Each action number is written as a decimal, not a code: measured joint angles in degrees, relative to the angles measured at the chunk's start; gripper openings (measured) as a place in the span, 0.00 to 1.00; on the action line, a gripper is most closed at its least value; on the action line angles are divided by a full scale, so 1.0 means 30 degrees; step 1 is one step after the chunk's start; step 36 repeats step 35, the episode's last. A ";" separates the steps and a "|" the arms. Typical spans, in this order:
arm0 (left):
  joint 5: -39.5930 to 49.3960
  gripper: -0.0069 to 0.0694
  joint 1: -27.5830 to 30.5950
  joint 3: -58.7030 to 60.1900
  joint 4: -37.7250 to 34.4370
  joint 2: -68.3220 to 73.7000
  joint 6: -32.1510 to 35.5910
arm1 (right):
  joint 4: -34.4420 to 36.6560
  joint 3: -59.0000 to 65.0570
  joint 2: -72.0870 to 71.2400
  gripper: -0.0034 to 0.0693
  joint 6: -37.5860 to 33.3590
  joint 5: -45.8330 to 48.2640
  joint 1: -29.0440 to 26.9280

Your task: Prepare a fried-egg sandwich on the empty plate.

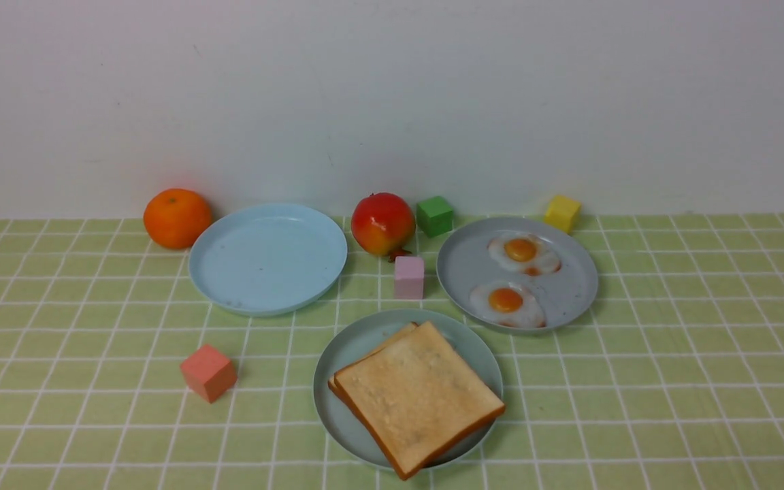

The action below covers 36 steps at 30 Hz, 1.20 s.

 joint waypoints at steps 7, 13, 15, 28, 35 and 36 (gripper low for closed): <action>0.0000 0.07 0.0012 0.0000 0.0000 0.0000 0.0000 | 0.0000 0.0000 0.0000 0.11 0.0000 0.0000 0.0000; 0.0000 0.07 0.0012 0.0000 0.0000 0.0000 0.0000 | 0.0000 0.0000 0.0000 0.12 0.0000 0.0000 0.0000; 0.0000 0.07 0.0012 0.0000 0.0000 0.0000 0.0000 | 0.0000 0.0000 0.0000 0.13 0.0000 0.0000 0.0000; 0.0000 0.08 0.0012 0.0000 0.0000 0.0000 0.0000 | 0.0000 0.0000 0.0000 0.15 0.0000 0.0000 0.0000; 0.0000 0.09 0.0012 0.0000 0.0000 0.0000 0.0000 | 0.0000 0.0000 0.0000 0.16 0.0000 0.0000 0.0000; 0.0000 0.09 0.0012 0.0000 0.0000 0.0000 0.0000 | 0.0000 0.0000 0.0000 0.16 0.0000 0.0000 0.0000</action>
